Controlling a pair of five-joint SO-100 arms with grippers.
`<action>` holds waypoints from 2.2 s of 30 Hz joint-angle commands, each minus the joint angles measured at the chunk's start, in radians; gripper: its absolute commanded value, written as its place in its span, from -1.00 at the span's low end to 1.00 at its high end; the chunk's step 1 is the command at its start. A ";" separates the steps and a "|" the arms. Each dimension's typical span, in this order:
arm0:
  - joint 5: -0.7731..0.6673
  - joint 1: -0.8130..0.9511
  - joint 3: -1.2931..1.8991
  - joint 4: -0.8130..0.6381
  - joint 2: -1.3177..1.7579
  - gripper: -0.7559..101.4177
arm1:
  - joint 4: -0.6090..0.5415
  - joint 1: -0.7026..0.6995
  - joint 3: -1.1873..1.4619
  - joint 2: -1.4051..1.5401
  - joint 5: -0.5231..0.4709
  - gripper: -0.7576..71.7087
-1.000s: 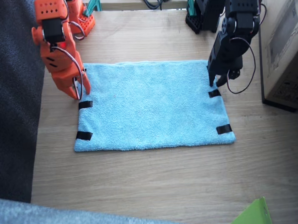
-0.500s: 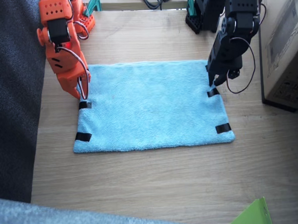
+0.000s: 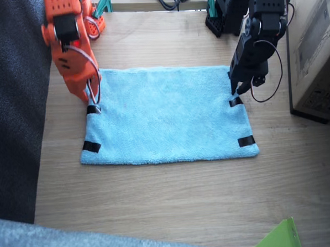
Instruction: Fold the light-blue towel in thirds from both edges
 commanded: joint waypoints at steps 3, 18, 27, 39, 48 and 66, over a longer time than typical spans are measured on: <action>0.015 0.011 0.021 0.000 0.057 -0.99 | 0.120 0.058 -0.143 0.043 0.012 -0.98; 0.020 0.008 0.031 -0.008 0.066 -0.99 | 0.356 0.262 -0.609 -0.178 0.052 -0.98; 0.018 0.009 0.035 -0.008 0.069 -0.99 | 0.356 0.367 -0.804 -0.356 0.040 -0.98; 0.012 0.008 0.032 -0.009 0.066 -0.99 | 0.357 0.465 -1.086 -0.503 0.006 -0.98; 0.006 0.006 0.037 -0.009 0.069 -0.99 | 0.357 0.551 -1.187 -0.584 -0.023 -0.87; -0.006 -0.032 0.063 -0.023 0.115 -0.99 | 0.357 0.414 -1.129 -0.463 -0.014 -0.35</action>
